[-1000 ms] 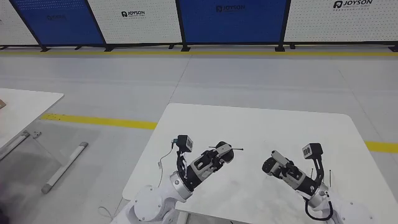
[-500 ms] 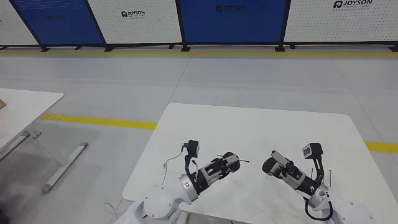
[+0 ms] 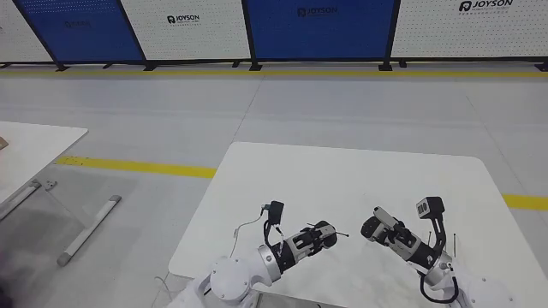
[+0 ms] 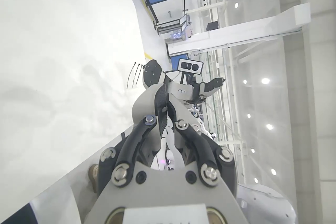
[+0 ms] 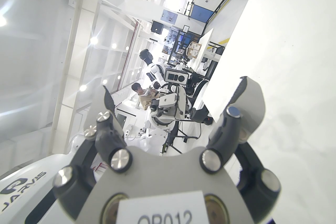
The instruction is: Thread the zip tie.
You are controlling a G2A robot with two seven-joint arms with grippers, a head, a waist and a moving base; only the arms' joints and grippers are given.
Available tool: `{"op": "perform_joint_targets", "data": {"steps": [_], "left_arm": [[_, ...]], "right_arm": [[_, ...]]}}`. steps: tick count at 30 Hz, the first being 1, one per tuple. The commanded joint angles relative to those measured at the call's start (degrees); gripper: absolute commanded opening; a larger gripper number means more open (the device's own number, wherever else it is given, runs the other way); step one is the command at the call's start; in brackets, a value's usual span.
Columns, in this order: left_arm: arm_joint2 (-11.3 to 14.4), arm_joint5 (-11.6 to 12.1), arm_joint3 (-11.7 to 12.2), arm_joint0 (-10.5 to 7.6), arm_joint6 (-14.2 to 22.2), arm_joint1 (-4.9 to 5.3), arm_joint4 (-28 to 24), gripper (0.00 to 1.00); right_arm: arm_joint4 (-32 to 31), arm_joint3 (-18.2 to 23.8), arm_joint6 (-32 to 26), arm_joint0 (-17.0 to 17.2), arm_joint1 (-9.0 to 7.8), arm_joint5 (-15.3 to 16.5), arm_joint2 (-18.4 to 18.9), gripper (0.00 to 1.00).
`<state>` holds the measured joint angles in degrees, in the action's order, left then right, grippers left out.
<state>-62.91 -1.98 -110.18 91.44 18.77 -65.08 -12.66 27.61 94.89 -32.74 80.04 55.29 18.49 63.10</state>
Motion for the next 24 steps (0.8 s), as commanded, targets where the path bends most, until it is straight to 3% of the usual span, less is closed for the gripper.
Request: {"op": "perform_joint_targets", "data": {"steps": [1, 4, 11, 14, 21, 24], "left_arm": [[0.0, 0.0, 0.0, 0.0, 0.0, 0.0, -0.01, 0.0], [0.02, 0.21, -0.04, -0.03, -0.25, -0.04, -0.44, 0.0], [-2.17, 5.86, -1.52, 1.83, -0.94, 0.14, -3.48, 0.0], [-2.42, 3.98, -1.91, 2.15, -0.32, 0.4, -0.88, 0.0], [-2.37, 3.91, -1.81, 2.13, -0.4, 0.4, -0.8, 0.0], [-0.88, 2.73, -0.47, 1.14, -0.38, 0.27, 0.81, 0.0]], "right_arm": [[0.0, 0.0, 0.0, 0.0, 0.0, 0.0, 0.0, 1.0], [0.0, 0.0, 0.0, 0.0, 0.0, 0.0, 0.0, 1.0], [0.0, 0.0, 0.0, 0.0, 0.0, 0.0, 0.0, 1.0], [0.0, 0.0, 0.0, 0.0, 0.0, 0.0, 0.0, 1.0], [0.0, 0.0, 0.0, 0.0, 0.0, 0.0, 0.0, 1.0], [0.0, 0.0, 0.0, 0.0, 0.0, 0.0, 0.0, 1.0]]}}
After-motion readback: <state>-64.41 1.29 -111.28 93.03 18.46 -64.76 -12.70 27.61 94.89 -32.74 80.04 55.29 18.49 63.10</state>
